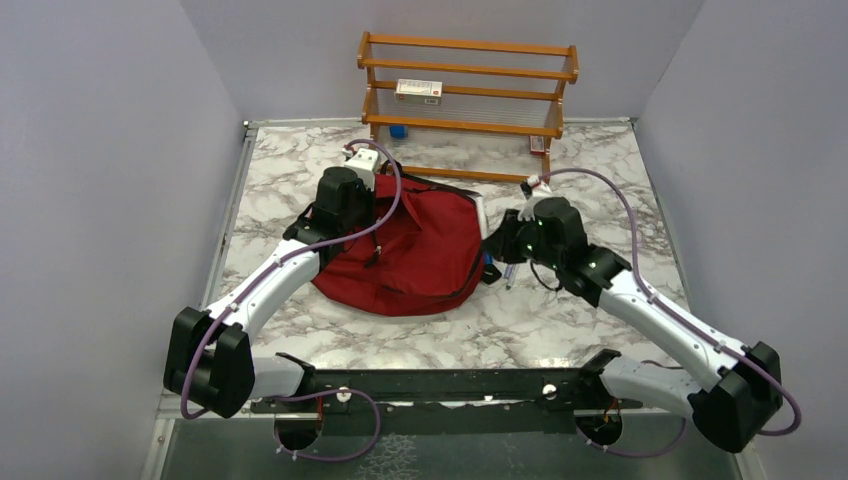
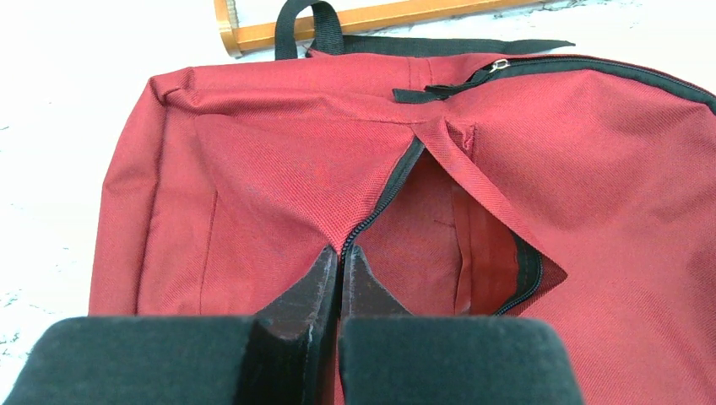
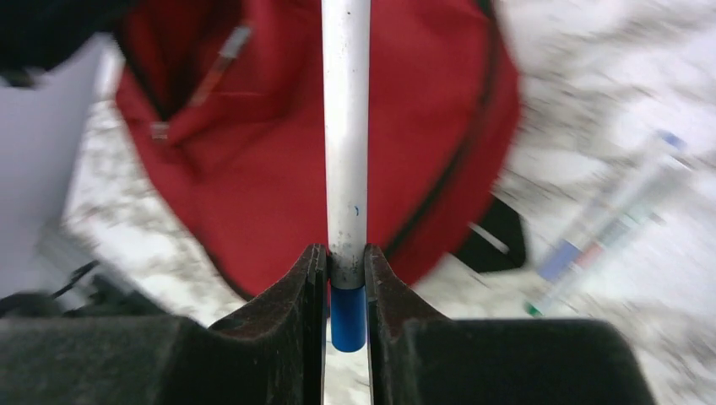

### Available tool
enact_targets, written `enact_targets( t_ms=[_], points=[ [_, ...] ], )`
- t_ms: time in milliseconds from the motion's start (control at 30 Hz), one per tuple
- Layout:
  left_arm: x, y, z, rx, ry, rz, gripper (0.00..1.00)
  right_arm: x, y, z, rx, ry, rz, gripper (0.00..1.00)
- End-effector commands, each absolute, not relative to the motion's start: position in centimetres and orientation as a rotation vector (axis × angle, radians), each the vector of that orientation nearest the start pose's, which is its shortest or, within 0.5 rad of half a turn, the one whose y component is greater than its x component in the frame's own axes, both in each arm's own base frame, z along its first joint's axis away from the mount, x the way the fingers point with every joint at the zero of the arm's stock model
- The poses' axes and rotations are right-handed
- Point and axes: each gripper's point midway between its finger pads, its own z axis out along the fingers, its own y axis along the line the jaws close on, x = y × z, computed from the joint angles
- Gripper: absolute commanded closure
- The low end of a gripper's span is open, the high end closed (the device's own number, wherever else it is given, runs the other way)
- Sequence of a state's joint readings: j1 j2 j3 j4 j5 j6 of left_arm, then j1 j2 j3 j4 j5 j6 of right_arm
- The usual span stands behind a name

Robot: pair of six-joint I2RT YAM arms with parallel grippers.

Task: Pack the student bag
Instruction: Place the stationery in the student bag.

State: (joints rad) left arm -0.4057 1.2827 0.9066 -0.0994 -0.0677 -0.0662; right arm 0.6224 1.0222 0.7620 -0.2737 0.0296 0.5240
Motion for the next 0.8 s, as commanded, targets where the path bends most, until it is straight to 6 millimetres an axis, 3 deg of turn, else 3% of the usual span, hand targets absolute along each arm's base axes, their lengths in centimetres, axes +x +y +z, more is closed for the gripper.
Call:
enact_targets(
  t_ms=[0,133,433,767],
  points=[
    [37.5,-14.3,20.9,0.280,1.949,-0.217,1.00,24.7,28.4,23.0,-0.425,2.087,1.083,1.00],
    [37.5,-14.5,21.1,0.282,1.941,-0.228,1.00,24.5,31.7,23.2,-0.446,2.200,1.286,0.99],
    [37.2,-14.2,21.9,0.275,1.909,-0.223,1.00,25.1,34.9,19.8,-0.407,2.455,1.443,1.00],
    [36.4,-15.8,22.6,0.355,1.861,-0.323,1.00,27.8,36.9,16.7,-0.323,2.584,1.370,0.99]
  ],
)
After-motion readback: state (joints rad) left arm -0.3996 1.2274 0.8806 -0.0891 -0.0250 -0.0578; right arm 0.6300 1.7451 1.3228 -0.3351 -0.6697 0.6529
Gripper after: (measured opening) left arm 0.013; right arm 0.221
